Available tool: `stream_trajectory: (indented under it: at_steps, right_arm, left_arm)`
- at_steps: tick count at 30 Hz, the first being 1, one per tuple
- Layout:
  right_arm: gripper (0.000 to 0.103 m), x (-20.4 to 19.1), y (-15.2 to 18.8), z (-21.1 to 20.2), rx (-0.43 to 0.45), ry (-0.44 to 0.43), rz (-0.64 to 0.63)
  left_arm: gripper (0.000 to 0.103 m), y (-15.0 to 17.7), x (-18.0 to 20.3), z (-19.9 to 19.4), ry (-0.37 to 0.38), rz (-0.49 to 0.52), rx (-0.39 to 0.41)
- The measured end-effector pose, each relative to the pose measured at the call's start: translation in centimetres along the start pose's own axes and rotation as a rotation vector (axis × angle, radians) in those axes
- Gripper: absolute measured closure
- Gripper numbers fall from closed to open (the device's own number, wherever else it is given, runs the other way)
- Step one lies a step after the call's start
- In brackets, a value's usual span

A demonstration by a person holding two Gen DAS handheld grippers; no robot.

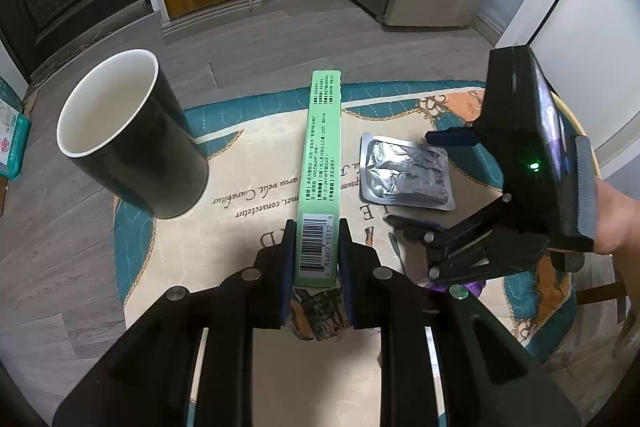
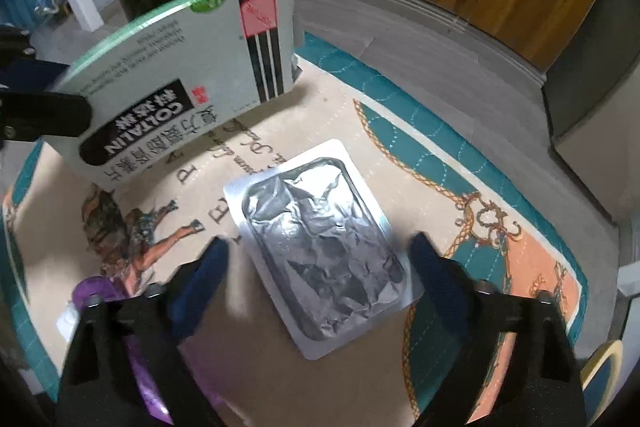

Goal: Collect trash
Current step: 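Grasp the green-white medicine box with the left tool while the right tool grasps the silver blister pack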

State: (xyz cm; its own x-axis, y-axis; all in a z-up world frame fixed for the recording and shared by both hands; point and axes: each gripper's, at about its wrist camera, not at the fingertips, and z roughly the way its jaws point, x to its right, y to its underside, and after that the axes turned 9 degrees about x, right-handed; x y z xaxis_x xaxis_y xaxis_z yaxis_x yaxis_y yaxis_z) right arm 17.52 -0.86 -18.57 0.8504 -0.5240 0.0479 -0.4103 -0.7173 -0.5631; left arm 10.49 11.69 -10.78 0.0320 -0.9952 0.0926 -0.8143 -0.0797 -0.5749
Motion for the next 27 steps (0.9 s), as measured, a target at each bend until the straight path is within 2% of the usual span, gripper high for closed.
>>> stream_trajectory:
  at_steps: [2,3,14,27]
  right_arm:
    - [0.039,0.4,-0.2,-0.4,0.01,0.012,0.023]
    - [0.042,0.5,-0.3,-0.5,0.01,0.021,0.027]
    - [0.043,1.9,0.2,-5.0,0.064,0.08,0.078]
    - [0.043,4.3,2.3,-16.5,0.219,0.176,0.263]
  left_arm:
    - [0.084,-0.1,0.2,0.1,-0.005,0.003,0.002]
    - [0.084,-0.1,0.4,0.0,-0.008,0.006,0.004]
    - [0.084,-0.8,1.6,-1.0,-0.024,0.054,0.038]
    - [0.084,-2.7,6.5,-3.4,0.015,0.126,0.123]
